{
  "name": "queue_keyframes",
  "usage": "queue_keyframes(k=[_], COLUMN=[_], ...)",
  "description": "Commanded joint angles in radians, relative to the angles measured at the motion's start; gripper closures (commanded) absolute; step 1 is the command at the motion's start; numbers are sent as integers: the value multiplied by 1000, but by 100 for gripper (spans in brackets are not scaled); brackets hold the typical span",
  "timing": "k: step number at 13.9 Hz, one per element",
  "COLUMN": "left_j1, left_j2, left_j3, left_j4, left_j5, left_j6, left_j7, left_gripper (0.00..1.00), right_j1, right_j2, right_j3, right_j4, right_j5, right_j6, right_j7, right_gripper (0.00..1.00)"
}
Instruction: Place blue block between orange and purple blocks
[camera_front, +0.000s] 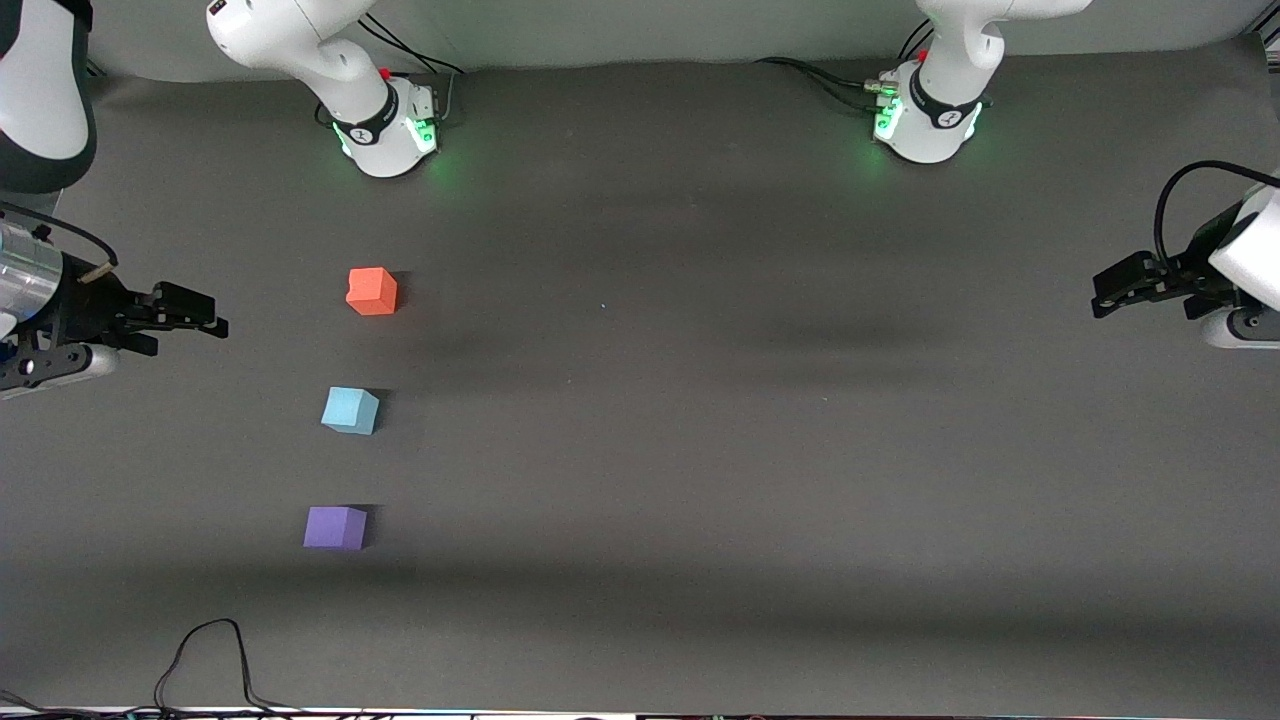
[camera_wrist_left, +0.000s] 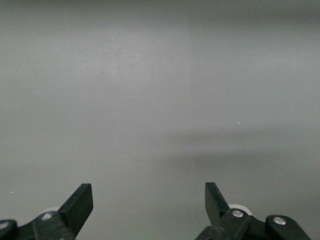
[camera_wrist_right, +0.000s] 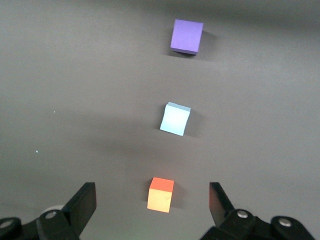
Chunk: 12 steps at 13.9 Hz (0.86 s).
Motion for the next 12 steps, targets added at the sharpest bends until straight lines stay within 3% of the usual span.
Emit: queue_keyframes(k=[1,3,7,8,12], left_j1=[-15,-15,-15,-15,-15], left_j2=[-13,-13,-13,-13,-13], left_j3=[13,13,13,13,13], left_j4=[-13,-13,-13,-13,-13], left_j5=[-13,-13,-13,-13,-13], left_j6=[11,11,11,11,11], left_j7=[-16,-16,-16,-16,-16], left_gripper=[0,0,0,0,0], right_j1=[-58,-264,-537,-563,-553], right_j2=[-39,-74,-126,-128,-126], right_j3=[113,352,641,687,698], right_j4=[0,-25,-62,-60,-54], right_j5=[-77,-85,-92,-91,-89], right_j6=[-20,-20,-20,-25,-29], right_j7=[101,135,160,198,244], right_gripper=[0,0,0,0,0])
